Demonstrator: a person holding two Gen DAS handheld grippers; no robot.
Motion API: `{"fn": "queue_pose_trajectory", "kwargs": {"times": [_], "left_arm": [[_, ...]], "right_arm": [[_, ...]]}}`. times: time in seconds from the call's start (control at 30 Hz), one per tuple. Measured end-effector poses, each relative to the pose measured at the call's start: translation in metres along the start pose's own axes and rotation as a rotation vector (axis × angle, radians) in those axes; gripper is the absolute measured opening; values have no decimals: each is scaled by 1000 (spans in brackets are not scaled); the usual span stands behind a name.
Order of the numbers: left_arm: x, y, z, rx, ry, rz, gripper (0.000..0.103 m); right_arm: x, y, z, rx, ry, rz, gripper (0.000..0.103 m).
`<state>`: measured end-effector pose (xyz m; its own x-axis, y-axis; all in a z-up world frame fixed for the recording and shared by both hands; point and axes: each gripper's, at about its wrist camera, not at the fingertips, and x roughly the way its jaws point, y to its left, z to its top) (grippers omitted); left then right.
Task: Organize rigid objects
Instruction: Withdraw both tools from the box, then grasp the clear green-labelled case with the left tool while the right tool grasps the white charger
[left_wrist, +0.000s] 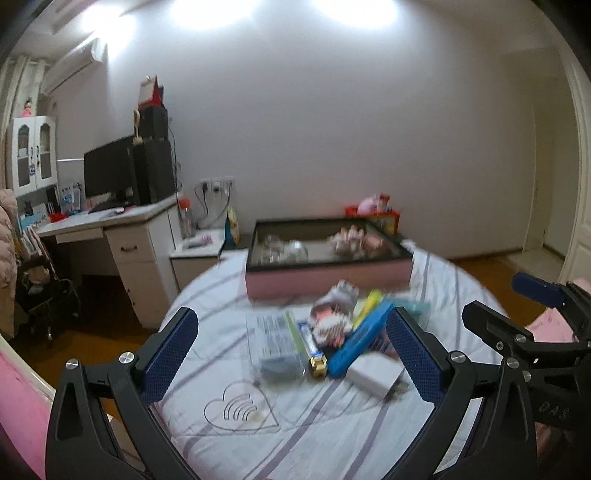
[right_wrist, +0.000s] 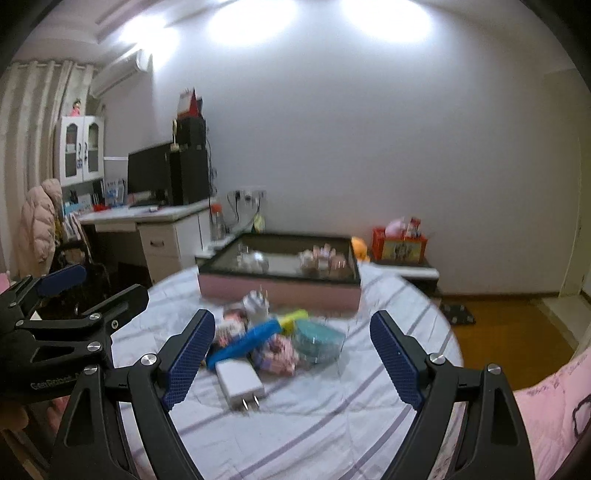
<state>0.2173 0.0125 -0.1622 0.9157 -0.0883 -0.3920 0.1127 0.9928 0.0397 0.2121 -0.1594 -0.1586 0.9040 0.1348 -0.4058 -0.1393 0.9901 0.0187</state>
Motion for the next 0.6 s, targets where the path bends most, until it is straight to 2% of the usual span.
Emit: {"fn": "queue_pose_trajectory", "kwargs": {"times": [0.3,0.6], "left_arm": [[39,26,-35,-35,151,41,103],[62,42,-50,-49,234,48,103]], "right_arm": [[62,4,-30,21,188,52,87],[111,24,-40,19,351,111,87]]}}
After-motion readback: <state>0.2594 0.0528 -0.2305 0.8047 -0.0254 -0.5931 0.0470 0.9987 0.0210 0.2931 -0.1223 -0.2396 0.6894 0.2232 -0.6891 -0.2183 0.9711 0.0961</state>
